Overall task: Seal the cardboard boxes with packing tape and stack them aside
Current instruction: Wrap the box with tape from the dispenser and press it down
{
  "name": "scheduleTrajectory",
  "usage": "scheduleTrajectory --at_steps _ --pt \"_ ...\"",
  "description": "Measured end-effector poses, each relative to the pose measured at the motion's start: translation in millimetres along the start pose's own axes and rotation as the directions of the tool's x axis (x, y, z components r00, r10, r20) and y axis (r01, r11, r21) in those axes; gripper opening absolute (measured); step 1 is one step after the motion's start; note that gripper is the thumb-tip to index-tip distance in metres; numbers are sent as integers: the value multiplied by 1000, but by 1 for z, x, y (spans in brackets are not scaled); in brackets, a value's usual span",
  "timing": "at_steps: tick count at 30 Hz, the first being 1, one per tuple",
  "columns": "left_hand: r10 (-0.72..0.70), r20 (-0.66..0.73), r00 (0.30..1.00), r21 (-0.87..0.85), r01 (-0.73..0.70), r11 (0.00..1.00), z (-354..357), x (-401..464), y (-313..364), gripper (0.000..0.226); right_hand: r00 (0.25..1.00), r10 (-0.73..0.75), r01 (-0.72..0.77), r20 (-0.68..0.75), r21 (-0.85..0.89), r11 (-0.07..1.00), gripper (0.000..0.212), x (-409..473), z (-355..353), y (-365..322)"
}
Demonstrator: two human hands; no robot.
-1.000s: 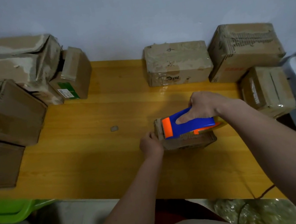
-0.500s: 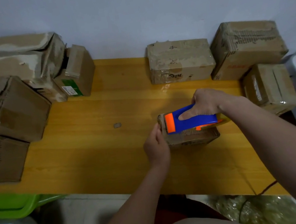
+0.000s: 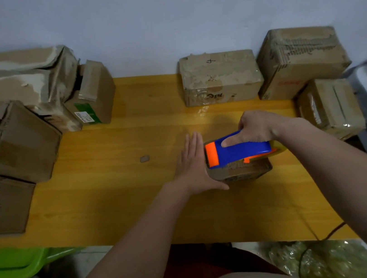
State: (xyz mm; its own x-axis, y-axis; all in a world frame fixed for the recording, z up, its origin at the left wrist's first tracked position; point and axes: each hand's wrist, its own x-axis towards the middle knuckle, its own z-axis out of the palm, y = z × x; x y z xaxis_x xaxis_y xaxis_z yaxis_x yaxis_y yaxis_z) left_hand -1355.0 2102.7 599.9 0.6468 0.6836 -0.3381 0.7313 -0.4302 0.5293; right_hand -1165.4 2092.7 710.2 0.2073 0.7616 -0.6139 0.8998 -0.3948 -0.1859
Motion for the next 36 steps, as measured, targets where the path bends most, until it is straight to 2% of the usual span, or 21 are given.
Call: scheduleTrajectory --at_steps 8,12,15,20,23,25,30,34,36 --pt "-68 70 995 332 41 942 -7 9 -1 132 999 9 -12 49 70 997 57 -6 -8 7" --pt "-102 119 988 438 40 898 -6 10 0 122 999 19 -22 45 74 997 60 -15 -12 25" --pt "-103 151 983 431 28 902 -7 15 8 125 1000 25 -24 -16 58 998 66 -15 -12 34" --pt "-57 118 991 298 20 954 -10 17 11 142 999 25 -23 -47 34 999 67 -8 -13 37" --pt "33 54 998 383 -52 922 -8 15 16 149 998 31 -30 -53 24 999 67 -5 -14 37" --pt "75 59 995 441 -93 893 -5 16 18 149 998 31 -29 -49 34 999 67 -3 -14 39" --pt "55 79 995 601 -92 794 -5 21 23 146 999 24 -23 -32 30 999 65 1 -16 36" --pt "-43 95 995 562 -18 827 -7 24 27 147 1000 23 -23 -12 27 999 65 1 -19 34" --pt "-64 97 993 581 -4 814 -8 24 29 146 1000 25 -25 3 43 999 63 -1 -20 34"
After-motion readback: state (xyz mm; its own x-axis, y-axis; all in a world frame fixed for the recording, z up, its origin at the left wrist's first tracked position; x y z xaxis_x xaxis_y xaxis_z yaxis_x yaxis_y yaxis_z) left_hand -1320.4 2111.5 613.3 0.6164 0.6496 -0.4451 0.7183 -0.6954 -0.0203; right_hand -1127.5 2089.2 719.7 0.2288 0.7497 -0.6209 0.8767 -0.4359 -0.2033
